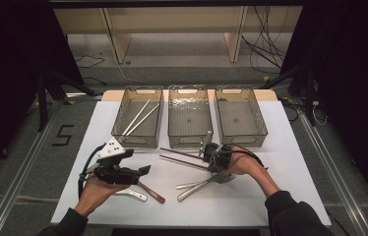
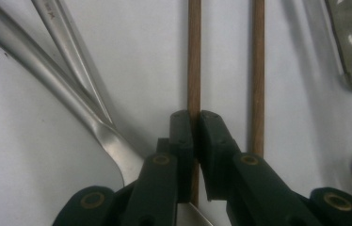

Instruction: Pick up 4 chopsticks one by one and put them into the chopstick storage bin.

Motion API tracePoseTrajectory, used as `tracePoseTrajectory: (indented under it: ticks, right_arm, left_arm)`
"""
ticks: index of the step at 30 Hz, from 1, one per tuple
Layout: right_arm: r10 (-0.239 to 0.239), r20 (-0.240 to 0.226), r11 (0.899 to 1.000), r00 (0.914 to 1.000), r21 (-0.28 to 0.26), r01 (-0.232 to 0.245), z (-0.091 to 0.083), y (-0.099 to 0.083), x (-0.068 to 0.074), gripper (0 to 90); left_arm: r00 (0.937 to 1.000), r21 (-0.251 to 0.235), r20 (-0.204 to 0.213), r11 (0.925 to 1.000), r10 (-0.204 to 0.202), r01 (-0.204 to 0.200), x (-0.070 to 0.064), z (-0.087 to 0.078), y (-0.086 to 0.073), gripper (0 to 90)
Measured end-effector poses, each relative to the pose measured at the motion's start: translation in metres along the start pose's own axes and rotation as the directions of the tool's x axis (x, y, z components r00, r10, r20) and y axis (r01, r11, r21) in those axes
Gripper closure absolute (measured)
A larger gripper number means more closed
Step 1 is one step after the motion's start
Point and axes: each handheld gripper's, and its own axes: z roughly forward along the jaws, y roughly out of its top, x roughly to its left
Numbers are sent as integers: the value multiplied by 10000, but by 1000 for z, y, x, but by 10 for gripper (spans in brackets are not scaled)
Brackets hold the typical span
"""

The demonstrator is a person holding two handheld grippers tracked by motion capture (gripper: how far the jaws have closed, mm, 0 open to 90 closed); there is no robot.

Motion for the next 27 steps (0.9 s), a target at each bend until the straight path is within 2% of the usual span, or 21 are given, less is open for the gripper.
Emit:
tracePoseTrajectory:
  ticks: [7,14,19,21,27]
  right_arm:
    - [50,95,9974,9999,-720,-44,-9,4,4,849]
    - [-246,529,9914,9983,-1273,312,-16,9,7,850]
    - [-313,655,9861,9974,-1610,415,-26,14,12,851]
    - [-477,704,9823,9964,-1774,596,-30,15,14,851]
    - [-839,714,9792,9939,-1792,955,-36,18,20,851]
  left_arm:
    - [9999,-38,-82,10000,-85,85,2,0,0,161]
    - [9998,7,-146,9999,-144,145,4,0,-1,161]
    - [9997,24,-170,9998,-172,172,5,1,-1,161]
    - [9997,56,-151,9998,-183,184,5,1,-1,161]
    - [9998,114,-168,9998,-130,132,7,2,-1,161]
